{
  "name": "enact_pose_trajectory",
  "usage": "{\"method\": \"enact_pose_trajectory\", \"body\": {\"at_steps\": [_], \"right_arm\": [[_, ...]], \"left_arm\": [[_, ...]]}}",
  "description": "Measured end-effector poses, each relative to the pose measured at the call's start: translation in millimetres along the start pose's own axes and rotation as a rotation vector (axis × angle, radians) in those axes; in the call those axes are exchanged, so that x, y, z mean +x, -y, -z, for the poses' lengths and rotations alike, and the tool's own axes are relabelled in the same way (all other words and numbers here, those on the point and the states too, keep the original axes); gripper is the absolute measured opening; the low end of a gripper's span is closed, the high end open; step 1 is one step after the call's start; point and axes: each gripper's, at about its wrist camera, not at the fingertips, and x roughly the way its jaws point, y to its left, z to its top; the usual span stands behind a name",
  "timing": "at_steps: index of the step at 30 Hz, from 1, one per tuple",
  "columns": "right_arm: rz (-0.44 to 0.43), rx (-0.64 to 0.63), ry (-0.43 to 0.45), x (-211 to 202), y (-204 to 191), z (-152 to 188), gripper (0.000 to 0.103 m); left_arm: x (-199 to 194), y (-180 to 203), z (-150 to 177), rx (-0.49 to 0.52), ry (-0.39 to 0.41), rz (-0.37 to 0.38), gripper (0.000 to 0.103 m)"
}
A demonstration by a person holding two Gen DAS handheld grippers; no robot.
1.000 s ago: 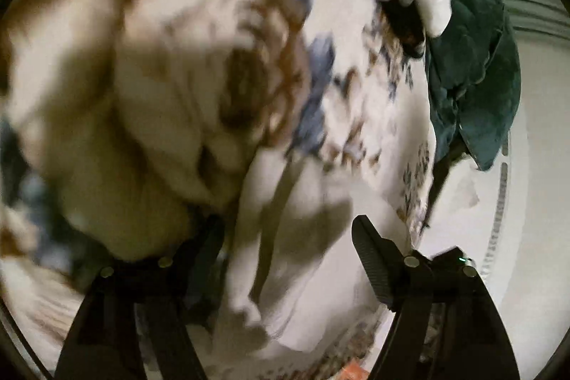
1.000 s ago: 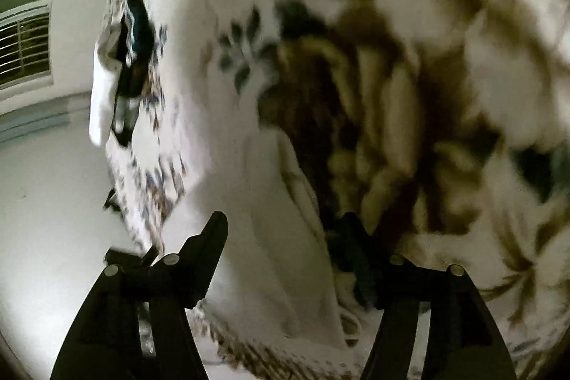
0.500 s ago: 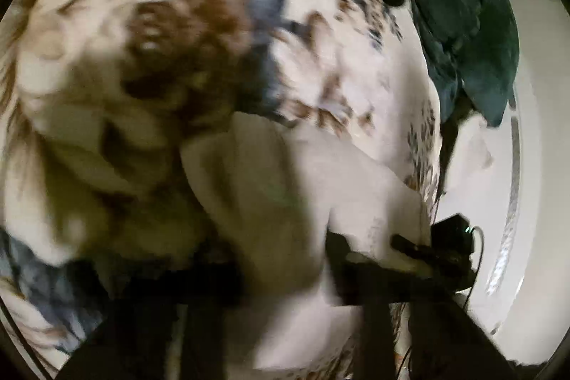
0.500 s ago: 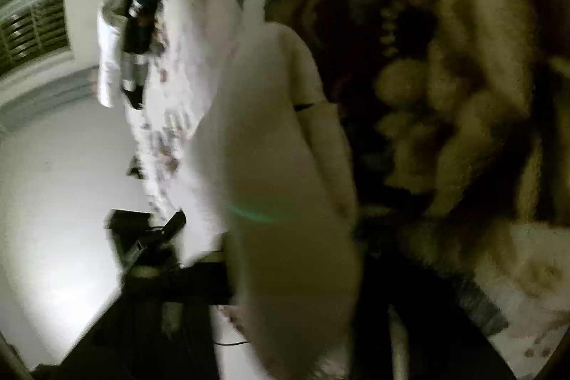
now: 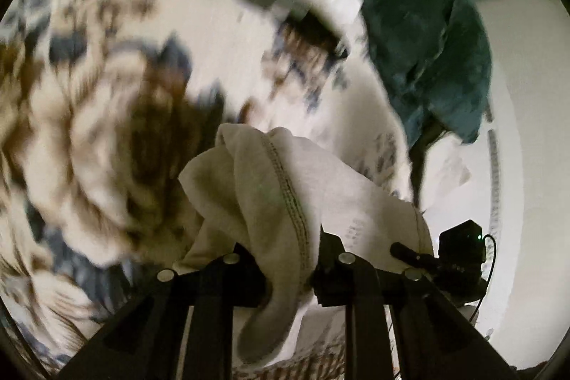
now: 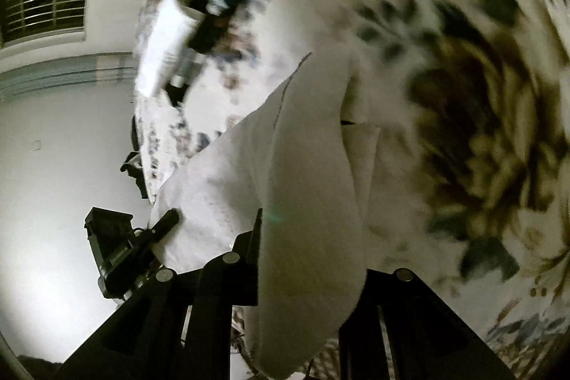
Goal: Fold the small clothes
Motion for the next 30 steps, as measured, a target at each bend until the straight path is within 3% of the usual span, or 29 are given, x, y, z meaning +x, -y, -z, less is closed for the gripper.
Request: {"method": "enact_pose_trajectory", "body": {"at_steps": [7,11,14,17,20,23,25,27,28,29,30], "right_arm": [[-0.045,-0.085,0.089,-13,-109,-77,0.017],[-0.076,-0.151,0.145,-1,-174,-145,0.017],[-0.101,-0.187,0.168,27,-213,-205,0.017],[-0.085,-0.191,0.159,61,-231,-254,0.017],[-0.016,-0.171,0.118,108,-233,-300,0.017],[0.056,-0.174,0.099,139,-228,-319,0.018],[0.093,-0.176,0.088,149,-224,-330,0.021],[0.144,-0.205,0.086,153,-222,-332,0.025],[0.167,-0.222,0.085,154,-223,-333,0.034],[0.201,-0.237,0.088,154,-224,-334,0.051],[0.281,-0.268,0.103,152,-227,-330,0.06]], "left_arm": [[-50,43,-109,0.047,0.113,0.045,0.017],[-65,62,-195,0.113,0.194,0.013,0.017],[-61,56,-264,0.118,0.249,-0.034,0.017],[-42,35,-310,0.087,0.253,-0.079,0.018],[-12,6,-343,0.045,0.2,-0.153,0.02],[14,-17,-354,0.025,0.144,-0.209,0.022],[16,-18,-351,0.038,0.146,-0.208,0.024],[16,-18,-349,0.054,0.166,-0.22,0.036],[14,-17,-348,0.062,0.178,-0.243,0.053],[12,-15,-348,0.07,0.19,-0.282,0.076],[11,-12,-345,0.085,0.201,-0.336,0.083]]}}
